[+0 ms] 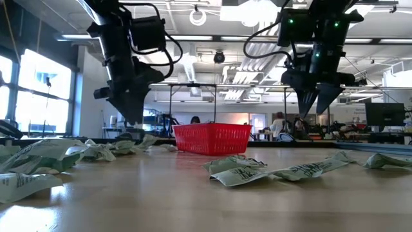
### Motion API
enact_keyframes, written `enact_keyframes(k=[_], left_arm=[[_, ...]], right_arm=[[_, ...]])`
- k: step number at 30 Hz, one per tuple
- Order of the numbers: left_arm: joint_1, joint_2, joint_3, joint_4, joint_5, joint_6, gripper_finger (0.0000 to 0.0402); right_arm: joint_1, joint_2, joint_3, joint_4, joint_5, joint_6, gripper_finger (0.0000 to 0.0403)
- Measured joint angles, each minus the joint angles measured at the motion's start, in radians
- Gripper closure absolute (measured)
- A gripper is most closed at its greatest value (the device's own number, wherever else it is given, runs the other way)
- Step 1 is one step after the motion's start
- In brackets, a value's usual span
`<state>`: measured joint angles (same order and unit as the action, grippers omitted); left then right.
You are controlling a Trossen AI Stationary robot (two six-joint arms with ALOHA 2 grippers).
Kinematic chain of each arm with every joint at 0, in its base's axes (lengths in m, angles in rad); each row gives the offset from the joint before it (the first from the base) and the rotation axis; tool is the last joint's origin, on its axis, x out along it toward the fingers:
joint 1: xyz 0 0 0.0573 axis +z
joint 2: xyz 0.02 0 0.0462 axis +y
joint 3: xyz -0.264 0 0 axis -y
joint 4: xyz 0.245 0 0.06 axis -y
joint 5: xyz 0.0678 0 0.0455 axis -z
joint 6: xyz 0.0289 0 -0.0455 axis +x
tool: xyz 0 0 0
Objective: Pick and place Stevia / Truvia into bins
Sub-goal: Put the stevia packet into the red basket
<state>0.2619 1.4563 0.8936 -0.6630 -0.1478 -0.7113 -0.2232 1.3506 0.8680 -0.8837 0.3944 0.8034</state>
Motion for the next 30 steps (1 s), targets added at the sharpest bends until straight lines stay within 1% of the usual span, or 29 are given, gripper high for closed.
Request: enact_keyframes(k=[3,6,9,12,14,18,22,30], left_arm=[[0.0,0.0,0.0,0.014,0.011,0.0,0.0232],[0.0,0.0,0.0,0.045,0.011,0.001,0.0223],[0.0,0.007,0.0,0.087,-0.042,0.027,0.0222],[0.024,0.024,0.0,0.125,-0.058,0.054,0.0227],[0.046,0.047,0.001,0.152,-0.041,0.069,0.0231],[0.088,0.108,0.001,0.147,-0.009,0.103,0.0234],[0.112,0.145,0.0,0.139,0.055,0.159,0.0229],[0.112,0.148,0.0,0.194,0.057,0.273,0.0228]], right_arm=[[-0.008,0.0,0.0,0.003,-0.001,-0.001,0.0125],[-0.013,0.0,0.0,0.016,-0.003,-0.018,0.0125],[-0.013,0.0,0.0,0.03,-0.004,-0.026,0.0125],[-0.013,0.0,0.0,0.036,-0.006,-0.026,0.0125],[-0.013,0.0,0.0,0.036,-0.008,-0.027,0.0125],[-0.013,0.0,0.0,0.036,-0.018,-0.027,0.0125],[-0.012,0.0,0.0,0.036,-0.023,-0.027,0.0125],[-0.013,0.0,0.0,0.036,-0.027,-0.022,0.0125]])
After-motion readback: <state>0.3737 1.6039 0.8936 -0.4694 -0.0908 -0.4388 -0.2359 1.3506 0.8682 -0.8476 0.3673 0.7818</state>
